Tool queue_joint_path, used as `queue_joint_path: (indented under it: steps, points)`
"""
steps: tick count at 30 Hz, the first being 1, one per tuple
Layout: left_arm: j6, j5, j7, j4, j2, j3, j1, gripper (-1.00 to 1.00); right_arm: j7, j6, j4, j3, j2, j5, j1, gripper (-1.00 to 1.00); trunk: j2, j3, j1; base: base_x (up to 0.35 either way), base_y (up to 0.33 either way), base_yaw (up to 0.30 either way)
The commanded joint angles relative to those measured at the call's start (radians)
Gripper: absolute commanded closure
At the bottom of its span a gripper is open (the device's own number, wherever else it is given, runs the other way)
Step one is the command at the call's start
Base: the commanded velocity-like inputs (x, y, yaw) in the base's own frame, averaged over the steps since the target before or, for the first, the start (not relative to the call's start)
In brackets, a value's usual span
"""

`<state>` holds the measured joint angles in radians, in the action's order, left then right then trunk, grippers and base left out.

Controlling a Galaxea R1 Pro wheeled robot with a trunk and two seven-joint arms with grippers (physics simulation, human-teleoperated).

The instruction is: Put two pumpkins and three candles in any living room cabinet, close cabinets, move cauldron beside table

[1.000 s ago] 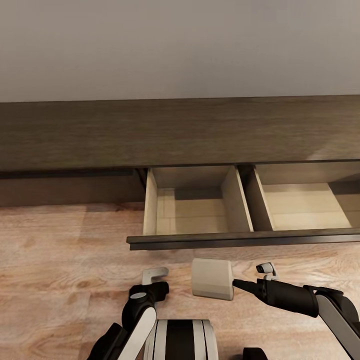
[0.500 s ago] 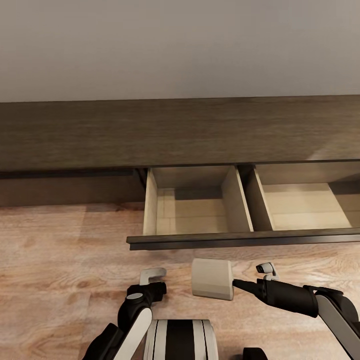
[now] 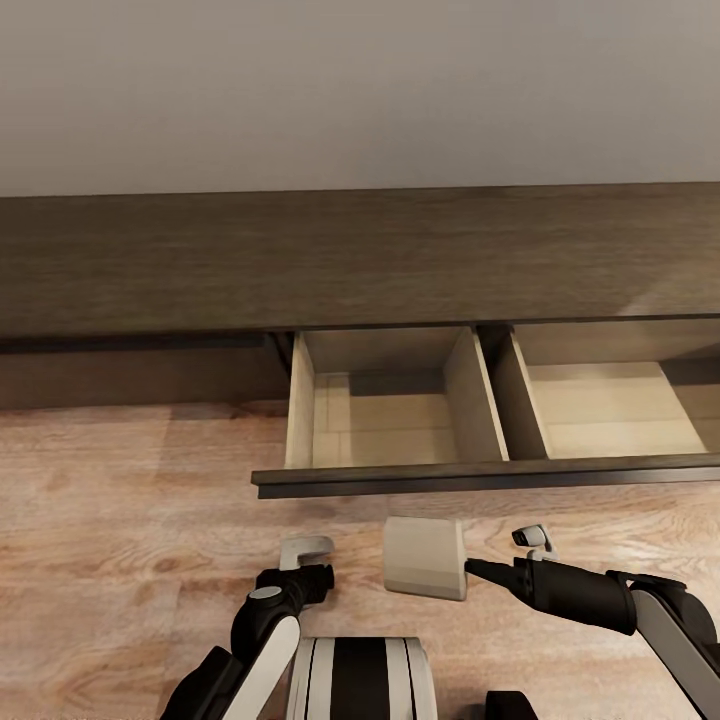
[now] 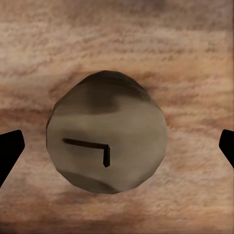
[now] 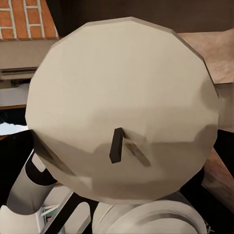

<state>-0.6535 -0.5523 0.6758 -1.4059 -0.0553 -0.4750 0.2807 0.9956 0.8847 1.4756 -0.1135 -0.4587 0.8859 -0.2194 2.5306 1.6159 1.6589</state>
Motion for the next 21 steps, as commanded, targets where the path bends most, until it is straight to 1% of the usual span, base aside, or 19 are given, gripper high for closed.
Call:
queue_joint_path:
  steps: [1,5,10,16,20,21]
  points:
    - [0.000,0.000,0.000,0.000,0.000,0.000,0.000,-1.00,0.000,0.000,0.000,0.000,0.000,0.001,0.000,1.00,0.000,0.000,0.000,0.000,0.000,0.000]
    - [0.000,0.000,-0.001,0.000,0.000,0.000,0.000,-1.00,0.000,0.000,0.000,0.000,0.001,0.001,0.000,1.00,0.000,0.000,0.000,0.000,0.000,0.000]
    - [0.000,0.000,-0.001,0.000,0.000,-0.001,0.000,-1.00,0.000,0.000,0.000,0.000,0.001,0.001,0.000,1.00,0.001,0.019,0.002,0.000,0.000,0.000]
    - [0.000,0.001,-0.001,0.000,0.000,-0.001,0.000,-1.00,0.000,0.000,0.001,0.000,0.001,0.001,0.000,1.00,0.001,0.019,0.002,0.000,0.000,0.000]
    - [0.000,0.001,-0.001,0.000,0.000,0.000,0.000,-1.00,0.000,0.000,0.000,0.000,0.001,0.001,0.000,1.00,0.002,0.035,0.004,0.000,0.000,0.000]
    - [0.000,0.001,-0.001,0.000,0.000,0.000,0.000,-1.00,0.000,0.000,0.000,0.000,0.001,0.001,0.000,1.00,0.002,0.035,0.004,0.000,0.000,0.000]
